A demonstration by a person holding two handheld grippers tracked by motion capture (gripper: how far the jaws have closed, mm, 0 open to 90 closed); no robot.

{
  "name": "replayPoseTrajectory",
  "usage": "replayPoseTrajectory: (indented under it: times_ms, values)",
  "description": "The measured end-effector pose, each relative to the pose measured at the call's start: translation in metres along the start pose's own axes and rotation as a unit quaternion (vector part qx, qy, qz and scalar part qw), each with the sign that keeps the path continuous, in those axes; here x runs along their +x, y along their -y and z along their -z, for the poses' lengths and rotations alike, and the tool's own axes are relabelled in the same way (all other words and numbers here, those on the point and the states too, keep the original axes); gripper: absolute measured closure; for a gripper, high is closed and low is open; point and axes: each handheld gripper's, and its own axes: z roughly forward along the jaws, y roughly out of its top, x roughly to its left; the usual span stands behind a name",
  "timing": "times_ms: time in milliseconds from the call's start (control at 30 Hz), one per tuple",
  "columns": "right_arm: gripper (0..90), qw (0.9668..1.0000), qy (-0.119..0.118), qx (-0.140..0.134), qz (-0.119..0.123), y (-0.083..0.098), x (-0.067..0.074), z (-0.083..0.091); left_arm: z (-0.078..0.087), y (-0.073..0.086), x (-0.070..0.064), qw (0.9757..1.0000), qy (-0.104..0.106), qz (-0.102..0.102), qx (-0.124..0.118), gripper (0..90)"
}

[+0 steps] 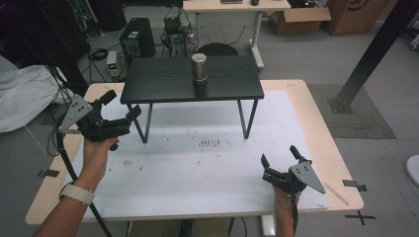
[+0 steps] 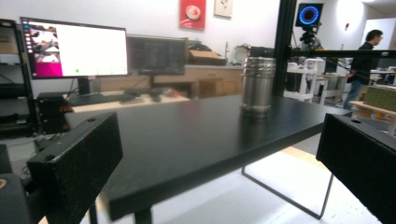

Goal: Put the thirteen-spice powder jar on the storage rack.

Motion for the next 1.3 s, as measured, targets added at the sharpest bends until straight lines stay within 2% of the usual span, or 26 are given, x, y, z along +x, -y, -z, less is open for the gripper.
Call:
replayPoseTrajectory:
  times_ms: [467, 733, 1067, 1167, 1300]
  values:
    - [0.4, 1.0, 0.0, 0.0, 0.001, 0.0, 0.0, 0.0, 0.037, 0.038, 0.014, 0.9992, -0.036, -0.013, 0.0, 0.5]
    - [0.4, 1.0, 0.0, 0.0, 0.003, 0.0, 0.0, 0.0, 0.053, 0.059, 0.022, 0.9973, -0.068, -0.016, -0.022, 0.2]
    - [0.5, 1.0, -0.001, 0.002, 0.004, 0.0, 0.001, 0.0, 0.061, 0.074, 0.026, 0.9962, -0.083, -0.022, -0.012, 0.2]
    - [0.5, 1.0, -0.001, 0.003, 0.004, 0.0, 0.001, 0.0, 0.063, 0.079, 0.028, 0.9961, -0.086, -0.015, -0.009, 0.3]
    - [0.5, 1.0, -0.001, 0.004, 0.004, 0.0, 0.001, -0.001, 0.066, 0.083, 0.031, 0.996, -0.088, -0.009, 0.007, 0.3]
